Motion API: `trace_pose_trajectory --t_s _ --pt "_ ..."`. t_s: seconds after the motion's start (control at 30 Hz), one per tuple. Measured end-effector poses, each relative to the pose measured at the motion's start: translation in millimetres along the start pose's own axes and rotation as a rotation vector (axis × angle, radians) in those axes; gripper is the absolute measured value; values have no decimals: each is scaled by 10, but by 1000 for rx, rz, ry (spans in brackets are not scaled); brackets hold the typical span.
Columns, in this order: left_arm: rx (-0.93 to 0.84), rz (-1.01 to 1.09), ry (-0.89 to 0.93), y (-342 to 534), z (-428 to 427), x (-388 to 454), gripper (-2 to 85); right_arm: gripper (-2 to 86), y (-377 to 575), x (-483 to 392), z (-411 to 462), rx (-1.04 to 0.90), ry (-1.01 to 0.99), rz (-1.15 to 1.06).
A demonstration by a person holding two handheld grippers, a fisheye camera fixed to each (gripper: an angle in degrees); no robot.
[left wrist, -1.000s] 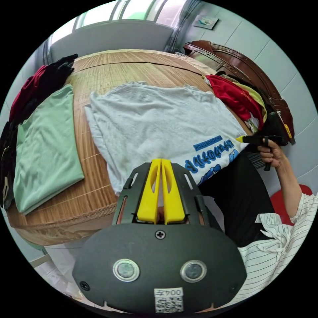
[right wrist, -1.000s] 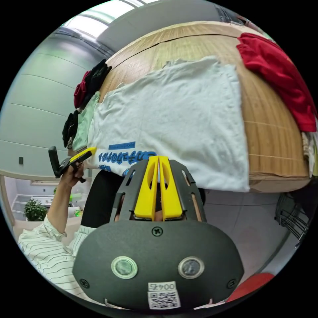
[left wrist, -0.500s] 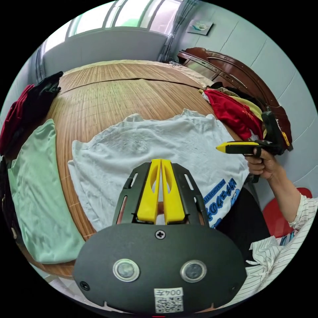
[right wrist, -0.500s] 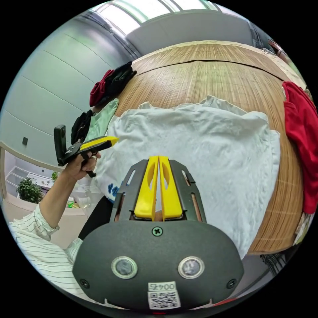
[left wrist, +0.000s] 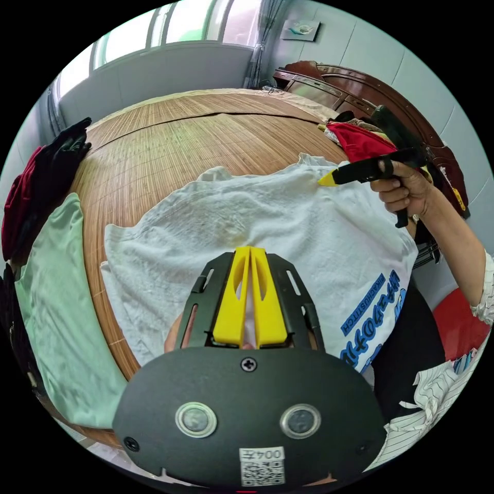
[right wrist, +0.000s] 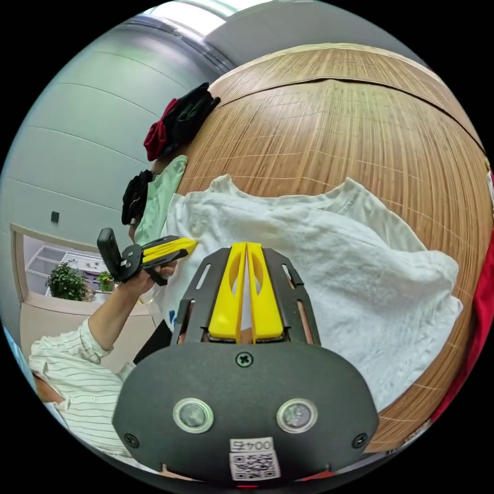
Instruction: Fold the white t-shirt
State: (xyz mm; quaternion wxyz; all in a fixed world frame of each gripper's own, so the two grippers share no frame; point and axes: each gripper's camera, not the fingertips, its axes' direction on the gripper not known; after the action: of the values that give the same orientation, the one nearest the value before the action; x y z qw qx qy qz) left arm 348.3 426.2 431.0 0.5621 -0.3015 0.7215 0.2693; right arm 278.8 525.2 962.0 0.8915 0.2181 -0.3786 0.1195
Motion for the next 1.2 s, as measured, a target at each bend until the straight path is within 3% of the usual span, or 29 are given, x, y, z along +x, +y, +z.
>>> trace_pose_trajectory --t_s 0.1,0.23,0.33,0.47,0.6,0.7,0.87,1.03,1.2 --pt "-2 -34 70 -5 22 -141 1 -6 -141 167 166 36 79 69" --pt "0 -49 103 -5 45 -220 1 -7 -166 385 186 35 -5 191" --pt "0 -37 78 -12 58 -193 0 -7 -135 186 56 153 1 129" --pt "-1 -35 71 -24 75 -201 1 -6 -327 227 538 22 69 143" --pt "-3 -30 60 -38 94 -200 1 -6 -252 62 259 197 29 116" --pt "-4 -29 57 -49 106 -207 1 -6 -347 162 572 76 170 150" --pt "-4 -33 65 -66 125 -237 0 -6 -94 217 139 290 84 214" --pt "-5 -32 61 -86 138 -242 0 -6 -35 405 432 172 243 265" --pt "-6 -33 62 -112 152 -251 1 -7 111 474 61 340 219 333"
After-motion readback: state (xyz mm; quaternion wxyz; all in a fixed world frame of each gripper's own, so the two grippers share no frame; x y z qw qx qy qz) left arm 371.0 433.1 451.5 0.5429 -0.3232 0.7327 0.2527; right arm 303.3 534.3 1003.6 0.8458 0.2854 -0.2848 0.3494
